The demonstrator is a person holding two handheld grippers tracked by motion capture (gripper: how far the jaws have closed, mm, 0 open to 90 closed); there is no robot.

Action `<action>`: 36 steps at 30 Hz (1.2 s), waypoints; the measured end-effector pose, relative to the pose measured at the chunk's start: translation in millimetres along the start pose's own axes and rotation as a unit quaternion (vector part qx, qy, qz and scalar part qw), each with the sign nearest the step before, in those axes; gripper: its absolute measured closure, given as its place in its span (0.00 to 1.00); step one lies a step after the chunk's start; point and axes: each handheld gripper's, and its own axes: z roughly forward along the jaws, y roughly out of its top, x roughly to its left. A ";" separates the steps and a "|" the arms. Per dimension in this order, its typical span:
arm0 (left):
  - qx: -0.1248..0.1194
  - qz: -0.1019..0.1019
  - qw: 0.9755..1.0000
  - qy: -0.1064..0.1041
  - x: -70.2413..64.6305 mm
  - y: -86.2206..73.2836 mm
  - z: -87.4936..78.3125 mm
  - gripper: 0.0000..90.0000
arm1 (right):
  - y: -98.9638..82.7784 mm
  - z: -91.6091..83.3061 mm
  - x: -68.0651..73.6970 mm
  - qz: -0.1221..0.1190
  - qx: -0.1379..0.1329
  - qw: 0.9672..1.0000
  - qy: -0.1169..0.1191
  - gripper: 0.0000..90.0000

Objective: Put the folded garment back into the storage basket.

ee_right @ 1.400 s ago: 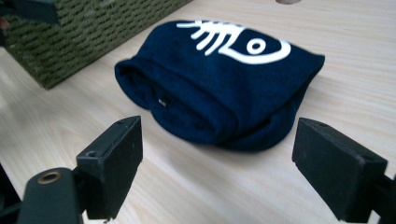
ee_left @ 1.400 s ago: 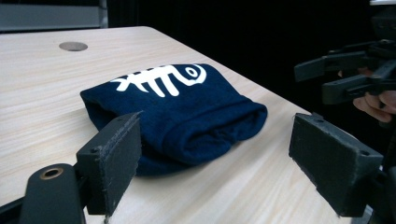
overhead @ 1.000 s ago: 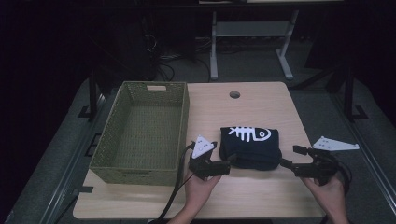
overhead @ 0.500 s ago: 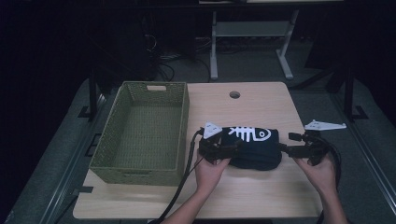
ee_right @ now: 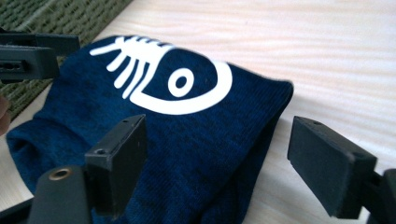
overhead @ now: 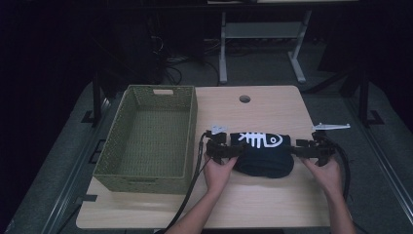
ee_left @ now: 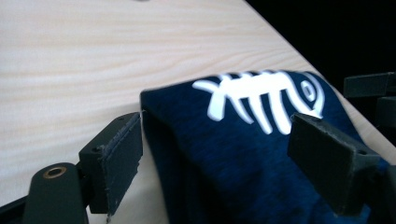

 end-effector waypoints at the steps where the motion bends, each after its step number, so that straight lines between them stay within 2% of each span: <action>1: 0.005 -0.009 1.000 -0.001 2.5 -1.2 1.7 0.22 | -1.4 4.2 -0.5 0.005 0.006 1.000 -0.001 0.26; 3: 0.024 -0.011 1.000 -0.001 7.3 -4.0 6.5 0.24 | -3.2 8.0 -1.9 0.009 0.009 1.000 -0.001 0.27; 5: 0.028 -0.019 0.999 -0.006 8.2 -5.4 9.4 0.24 | -5.2 12.5 -4.3 0.016 0.019 1.000 -0.003 0.28; 10: 0.039 -0.038 0.998 -0.023 10.3 -7.2 15.7 0.29 | -12.3 18.4 -8.5 0.028 0.018 0.999 0.002 0.34; 15: 0.058 -0.046 0.997 -0.023 12.3 -11.6 22.1 0.34 | -15.3 23.9 -7.2 0.033 0.026 0.999 0.002 0.41; 21: 0.062 -0.050 0.996 -0.026 13.3 -12.6 24.6 0.40 | -19.0 26.8 -6.6 0.037 0.027 0.999 -0.004 0.47; 25: 0.065 -0.043 0.997 -0.025 11.9 -13.5 24.8 0.44 | -22.4 24.1 -9.8 0.050 0.021 0.998 -0.005 0.53; 30: 0.066 -0.049 0.996 -0.033 12.0 -13.6 27.2 0.54 | -22.8 25.6 -7.3 0.047 0.024 0.999 -0.003 0.60; 31: 0.066 -0.051 0.996 -0.036 12.1 -13.4 27.7 0.58 | -22.7 27.7 -4.8 0.043 0.026 0.999 -0.003 0.65; 32: 0.065 -0.053 0.996 -0.038 12.3 -13.1 28.0 0.58 | -22.7 27.7 -4.8 0.043 0.026 0.999 -0.003 0.65; 36: 0.067 -0.058 0.995 -0.043 10.7 -12.0 27.3 0.70 | -23.4 29.7 -3.3 0.043 0.030 0.999 0.011 0.77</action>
